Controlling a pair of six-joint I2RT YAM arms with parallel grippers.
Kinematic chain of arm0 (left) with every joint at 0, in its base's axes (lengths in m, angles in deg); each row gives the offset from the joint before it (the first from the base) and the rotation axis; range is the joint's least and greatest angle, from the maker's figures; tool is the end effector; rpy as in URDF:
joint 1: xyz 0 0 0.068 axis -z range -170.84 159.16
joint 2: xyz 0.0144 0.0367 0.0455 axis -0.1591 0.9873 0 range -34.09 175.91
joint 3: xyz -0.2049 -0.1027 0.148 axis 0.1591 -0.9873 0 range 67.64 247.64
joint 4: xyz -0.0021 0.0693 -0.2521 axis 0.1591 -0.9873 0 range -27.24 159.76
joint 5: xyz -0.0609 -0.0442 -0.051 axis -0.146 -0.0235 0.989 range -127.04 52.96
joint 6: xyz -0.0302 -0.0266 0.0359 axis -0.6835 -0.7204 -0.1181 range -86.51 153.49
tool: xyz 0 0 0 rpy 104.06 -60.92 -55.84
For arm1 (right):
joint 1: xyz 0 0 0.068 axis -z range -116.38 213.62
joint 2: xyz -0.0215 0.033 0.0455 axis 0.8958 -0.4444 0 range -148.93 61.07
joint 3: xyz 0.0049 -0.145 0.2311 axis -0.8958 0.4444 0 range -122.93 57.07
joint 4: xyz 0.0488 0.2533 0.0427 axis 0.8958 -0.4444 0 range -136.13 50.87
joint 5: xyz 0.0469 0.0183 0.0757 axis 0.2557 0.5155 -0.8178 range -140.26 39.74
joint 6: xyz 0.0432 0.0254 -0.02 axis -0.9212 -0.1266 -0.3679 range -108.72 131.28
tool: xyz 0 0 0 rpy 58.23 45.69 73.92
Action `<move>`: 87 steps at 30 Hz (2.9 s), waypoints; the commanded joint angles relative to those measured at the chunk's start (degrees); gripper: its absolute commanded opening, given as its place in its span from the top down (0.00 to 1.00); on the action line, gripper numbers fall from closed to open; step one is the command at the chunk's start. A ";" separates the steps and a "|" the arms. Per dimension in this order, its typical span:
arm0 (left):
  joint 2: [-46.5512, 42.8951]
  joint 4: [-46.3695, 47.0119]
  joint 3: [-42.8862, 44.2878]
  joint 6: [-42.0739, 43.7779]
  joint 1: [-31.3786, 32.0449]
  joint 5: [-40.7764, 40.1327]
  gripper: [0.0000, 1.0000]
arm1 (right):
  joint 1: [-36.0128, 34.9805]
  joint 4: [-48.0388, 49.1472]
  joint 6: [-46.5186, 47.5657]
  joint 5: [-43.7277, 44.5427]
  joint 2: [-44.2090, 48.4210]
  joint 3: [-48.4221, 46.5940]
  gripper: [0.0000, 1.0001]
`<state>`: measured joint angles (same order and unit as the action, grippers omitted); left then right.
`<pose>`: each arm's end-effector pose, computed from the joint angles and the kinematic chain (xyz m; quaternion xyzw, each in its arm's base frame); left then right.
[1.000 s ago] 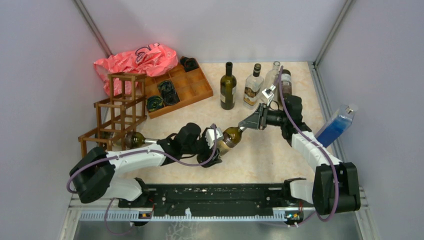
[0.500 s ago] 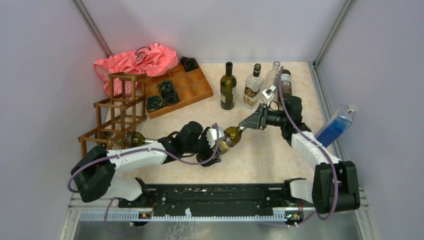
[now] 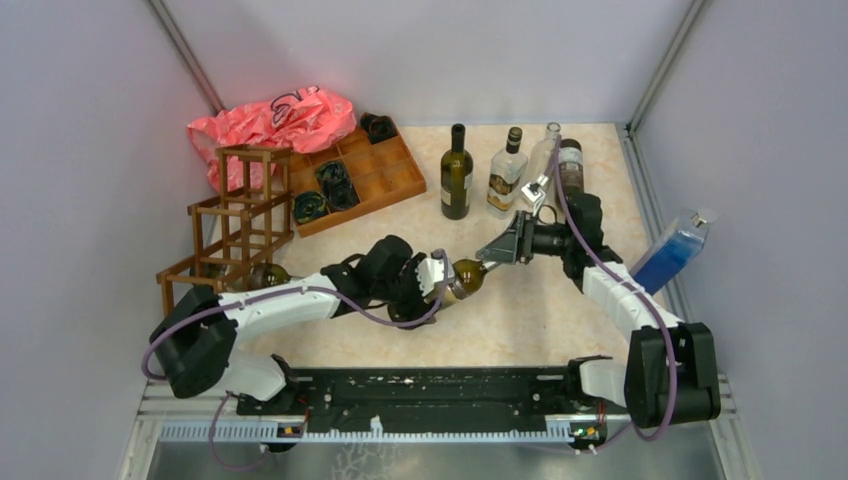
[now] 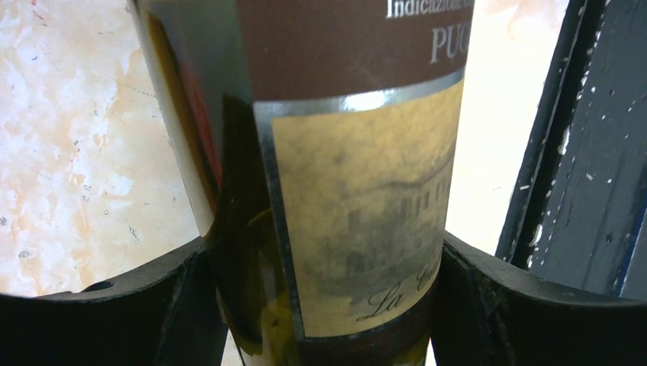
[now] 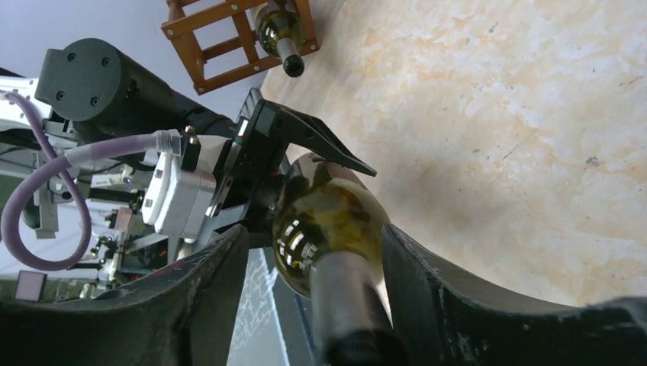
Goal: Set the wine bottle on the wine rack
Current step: Pick up the wine bottle from the center of the board.
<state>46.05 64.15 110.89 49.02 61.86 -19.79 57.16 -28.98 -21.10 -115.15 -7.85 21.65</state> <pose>0.1651 -0.2343 0.2016 0.5576 0.7153 -0.2571 0.3336 0.2391 0.0596 0.2393 -0.1291 0.7533 0.5768 0.2883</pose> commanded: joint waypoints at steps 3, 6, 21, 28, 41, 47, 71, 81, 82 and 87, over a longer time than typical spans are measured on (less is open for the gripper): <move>-1.01 -4.11 4.52 8.19 -0.89 0.80 1.00 | 0.13 -17.18 18.15 -1.07 1.38 -8.67 0.23; -1.98 -7.19 5.35 11.69 -0.94 0.30 1.00 | 0.13 -29.95 30.84 0.05 0.10 -14.58 0.20; -1.08 -19.84 11.71 28.05 -1.00 0.33 1.00 | -10.23 -70.20 78.26 15.85 -8.36 -26.18 0.17; 0.69 -21.55 14.01 29.14 -0.95 -0.52 1.00 | -15.82 -69.83 76.31 17.99 -11.55 -25.24 0.32; 0.24 -20.61 13.16 28.58 -1.01 -1.45 1.00 | -18.98 -68.25 73.88 17.07 -12.98 -23.44 0.58; -0.42 -19.79 12.54 27.68 -0.97 -2.31 1.00 | -18.98 -68.65 73.94 16.24 -11.98 -23.03 1.00; -25.68 -11.07 2.27 4.36 -0.94 -2.12 0.01 | -12.52 -61.78 69.05 4.51 -2.48 -18.70 1.00; -32.75 -11.53 8.96 -14.33 -0.95 -7.18 0.01 | -10.77 -57.89 69.66 2.51 2.68 -14.89 1.00; -33.83 -11.27 9.35 -15.29 -0.95 -7.76 0.01 | -10.77 -58.00 70.18 2.24 2.81 -14.79 1.00; -39.61 -8.99 10.63 -23.77 -0.96 -11.76 0.01 | -10.68 -58.57 71.75 0.26 4.11 -14.10 1.00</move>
<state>10.51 51.87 119.34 33.72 61.01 -27.94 46.18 -91.06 47.72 -105.90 -7.24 8.52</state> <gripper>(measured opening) 0.987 0.323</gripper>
